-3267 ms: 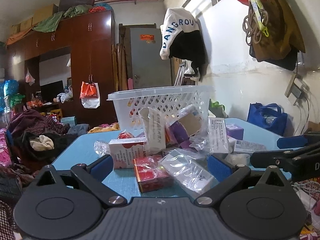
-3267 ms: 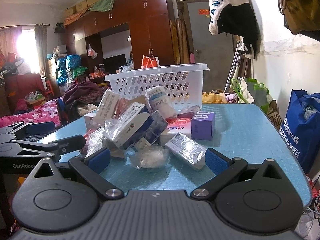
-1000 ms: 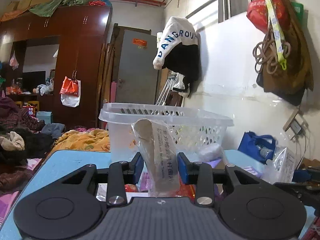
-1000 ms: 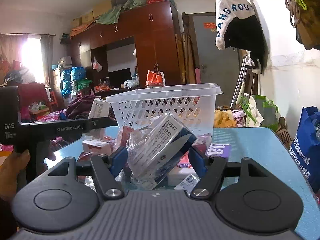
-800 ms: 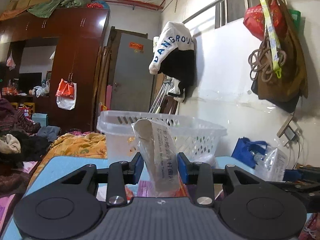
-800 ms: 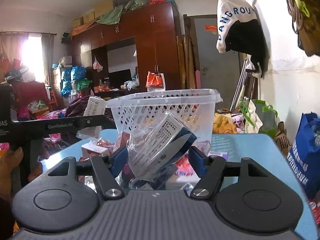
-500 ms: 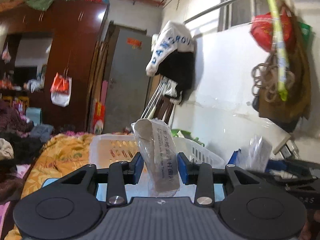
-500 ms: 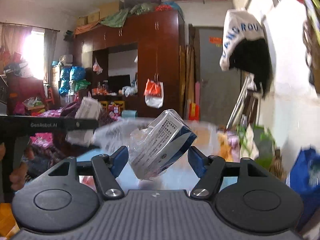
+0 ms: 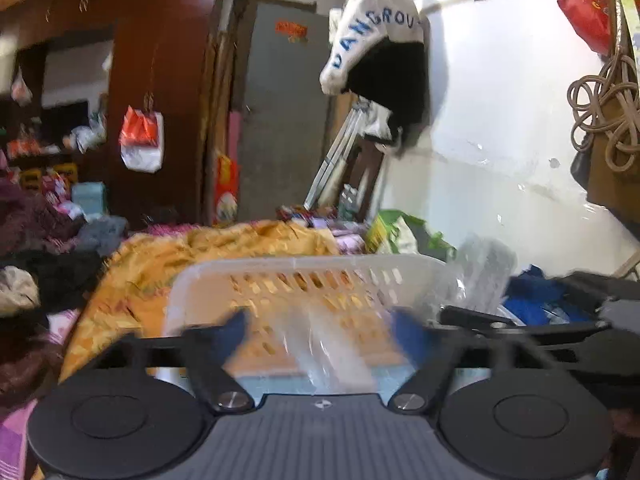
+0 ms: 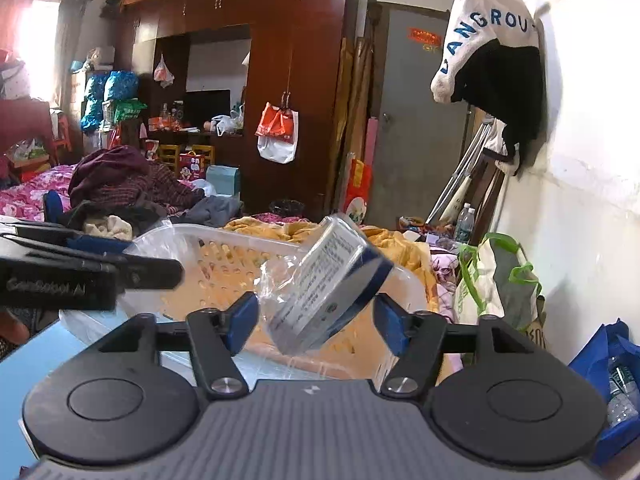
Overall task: Organize objects
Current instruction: 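Lift both held items over the white basket and open both tools, then grasp the red box with the left tool while the right grasps a plastic-wrapped pack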
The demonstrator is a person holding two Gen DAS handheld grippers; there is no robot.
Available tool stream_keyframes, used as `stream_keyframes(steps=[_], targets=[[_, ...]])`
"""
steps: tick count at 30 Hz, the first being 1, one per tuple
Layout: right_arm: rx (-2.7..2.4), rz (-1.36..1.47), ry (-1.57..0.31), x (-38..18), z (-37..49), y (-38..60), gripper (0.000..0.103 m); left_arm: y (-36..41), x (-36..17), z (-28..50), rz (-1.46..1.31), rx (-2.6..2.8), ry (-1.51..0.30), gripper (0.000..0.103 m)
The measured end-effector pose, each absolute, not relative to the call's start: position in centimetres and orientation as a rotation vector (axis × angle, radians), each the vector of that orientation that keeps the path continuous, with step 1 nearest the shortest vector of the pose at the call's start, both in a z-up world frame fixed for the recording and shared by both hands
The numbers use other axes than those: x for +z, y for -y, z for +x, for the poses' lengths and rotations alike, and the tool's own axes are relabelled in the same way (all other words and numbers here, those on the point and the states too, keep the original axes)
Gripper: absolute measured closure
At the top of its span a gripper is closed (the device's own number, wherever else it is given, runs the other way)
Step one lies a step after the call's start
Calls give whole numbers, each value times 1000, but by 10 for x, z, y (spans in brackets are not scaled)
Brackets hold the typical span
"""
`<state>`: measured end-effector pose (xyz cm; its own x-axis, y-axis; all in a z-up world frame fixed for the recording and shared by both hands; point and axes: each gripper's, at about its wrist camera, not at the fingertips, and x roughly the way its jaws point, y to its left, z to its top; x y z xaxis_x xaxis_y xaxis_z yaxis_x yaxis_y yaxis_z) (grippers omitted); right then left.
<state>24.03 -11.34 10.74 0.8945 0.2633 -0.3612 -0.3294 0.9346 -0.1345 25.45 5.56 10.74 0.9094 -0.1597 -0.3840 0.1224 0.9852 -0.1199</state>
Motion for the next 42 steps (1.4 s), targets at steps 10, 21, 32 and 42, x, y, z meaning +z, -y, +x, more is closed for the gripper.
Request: stream_keyframes(steps=[10,21,32,42], targets=[[369,-48,-292,90,147,177,0,-99,77,174,-115,-46,-279,0],[394,12,-290,22,72,228,2,-118,1,64,-156,-174,-300,4],[461,-73,-350,0,74,220,32,-92,-37,32,-32,-230,-352,9],[457,-104,-337,-15,72,213,50,-67,-49,43,13,-180,-358,9]])
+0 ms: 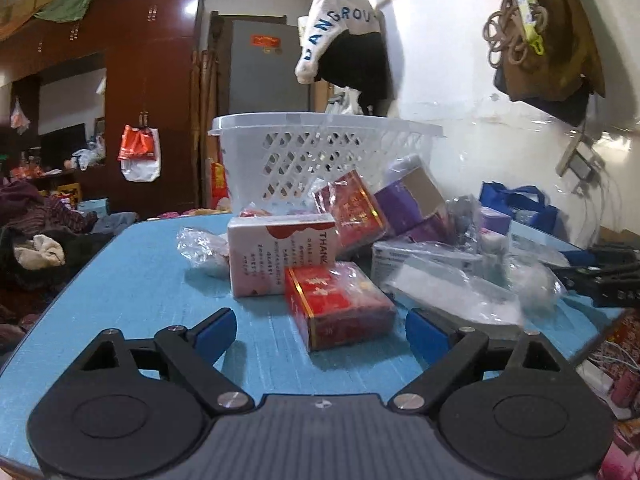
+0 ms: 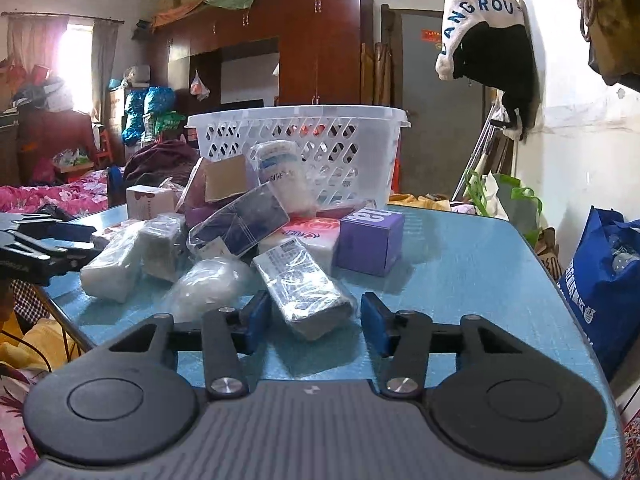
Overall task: Organize objects
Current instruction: 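Grasp the red box with the left tool while the right grasps a plastic-wrapped pack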
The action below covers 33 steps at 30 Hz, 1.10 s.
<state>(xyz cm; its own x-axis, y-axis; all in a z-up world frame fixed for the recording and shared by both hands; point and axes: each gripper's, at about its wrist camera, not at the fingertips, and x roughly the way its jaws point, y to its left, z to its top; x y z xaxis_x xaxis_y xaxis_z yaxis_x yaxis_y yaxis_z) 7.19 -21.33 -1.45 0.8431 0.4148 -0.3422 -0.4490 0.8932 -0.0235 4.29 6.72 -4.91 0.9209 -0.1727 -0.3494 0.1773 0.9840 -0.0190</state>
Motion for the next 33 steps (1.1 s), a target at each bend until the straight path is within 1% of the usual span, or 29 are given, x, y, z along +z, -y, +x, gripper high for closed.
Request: stream_keyframes(steps=[3,6,10,22,33], targets=[[441,-95,-332,-16,69,216,50,-62,-49,47,18,-169,-354,10],[438,-86,-330,-15,68,217,50,-57,-52,48,31,-166,-349,21],[431,-80,-324,-13,67,219,50,-58,-51,44,37,-175,-335,47],[393,-43,-287,-5,64,225,51,-81,-41,26,16,-130,-242,47],[374,-20,-243,1,59,228,51,-87,-35,27,6,-136,-220,47]])
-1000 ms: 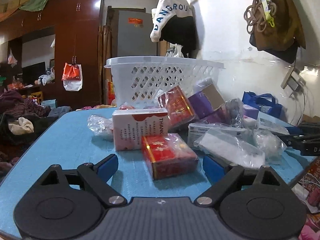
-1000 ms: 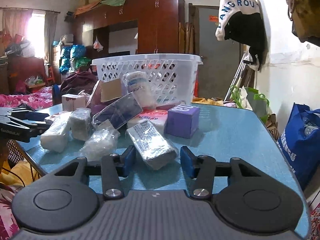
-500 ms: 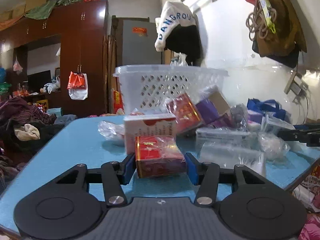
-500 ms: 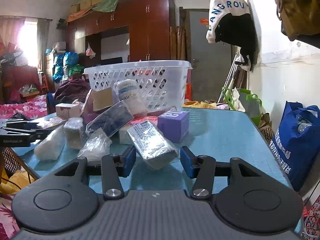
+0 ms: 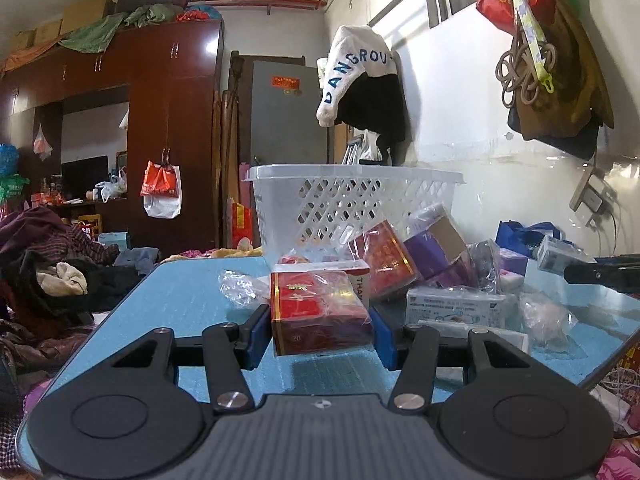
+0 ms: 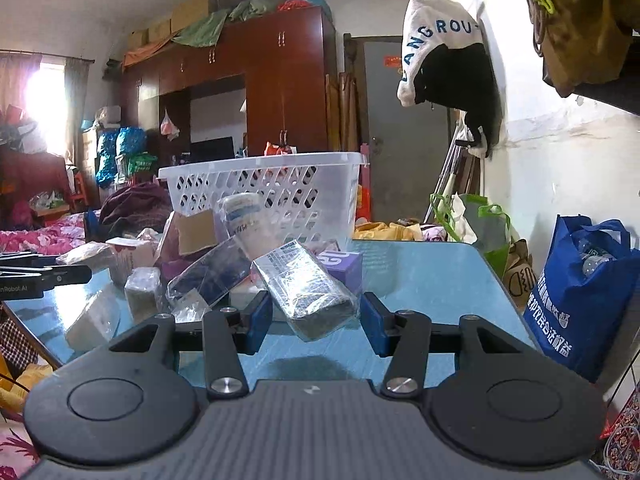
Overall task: Organize objects
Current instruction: 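Grasp the red box with the left tool while the right grasps a plastic-wrapped pack, then carry both items into the white basket and release them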
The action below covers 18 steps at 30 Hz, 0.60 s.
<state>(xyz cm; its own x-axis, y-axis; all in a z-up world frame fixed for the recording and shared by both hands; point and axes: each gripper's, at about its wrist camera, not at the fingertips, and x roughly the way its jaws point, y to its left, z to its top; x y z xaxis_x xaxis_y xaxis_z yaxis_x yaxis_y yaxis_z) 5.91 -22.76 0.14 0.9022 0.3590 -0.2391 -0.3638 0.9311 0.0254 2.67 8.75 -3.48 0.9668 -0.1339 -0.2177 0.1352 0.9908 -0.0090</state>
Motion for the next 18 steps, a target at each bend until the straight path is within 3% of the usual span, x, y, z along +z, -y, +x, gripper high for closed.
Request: stream_keyframes(steps=[18], targets=[[375,27,-207,11,56,234,51,-92,-19,18,-4,-143,-161,47]])
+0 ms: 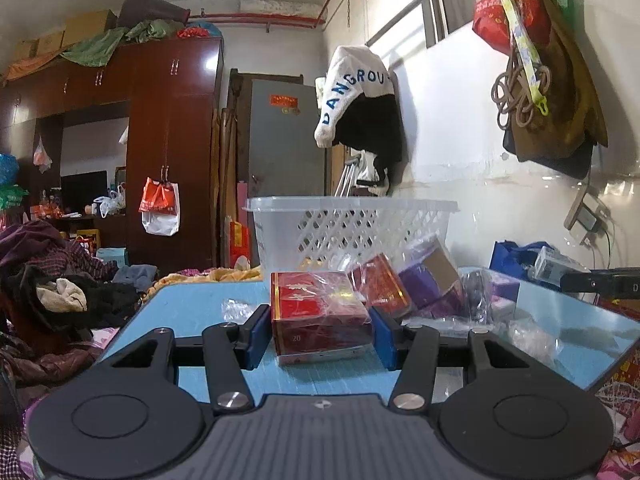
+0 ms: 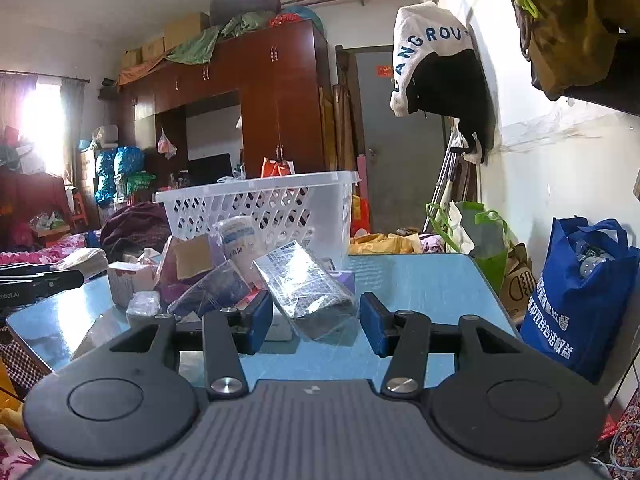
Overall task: Organize objects
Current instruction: 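Carry both items into the white basket and release them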
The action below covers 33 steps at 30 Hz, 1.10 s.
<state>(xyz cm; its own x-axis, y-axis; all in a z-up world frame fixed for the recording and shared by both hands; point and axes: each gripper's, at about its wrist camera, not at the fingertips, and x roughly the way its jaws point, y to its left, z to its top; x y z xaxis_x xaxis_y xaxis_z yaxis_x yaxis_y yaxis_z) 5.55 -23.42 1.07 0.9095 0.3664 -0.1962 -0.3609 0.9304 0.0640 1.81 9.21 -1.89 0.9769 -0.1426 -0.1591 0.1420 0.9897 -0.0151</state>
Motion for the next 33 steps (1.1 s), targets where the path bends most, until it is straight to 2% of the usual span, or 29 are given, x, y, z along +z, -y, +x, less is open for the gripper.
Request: stream_keyframes(steps=[10,19,25,29,33], targets=[[402,34,-171,27,55,229,51,-98,-4,19,-24,-155,-128,47],[443,-35,-102,90,100,191,51,-94,67,62,-7,-207,-72,47],[399,-91,-200,118,192,148,51,-80,104,160,-2,-215,-221,47],[345,-128,-275,115,232,135,51,-78,103,222,-26,-196,-352,47],[335,-122,-300,110,247,133,51,-76,91,251,-28,-164,-410,47]])
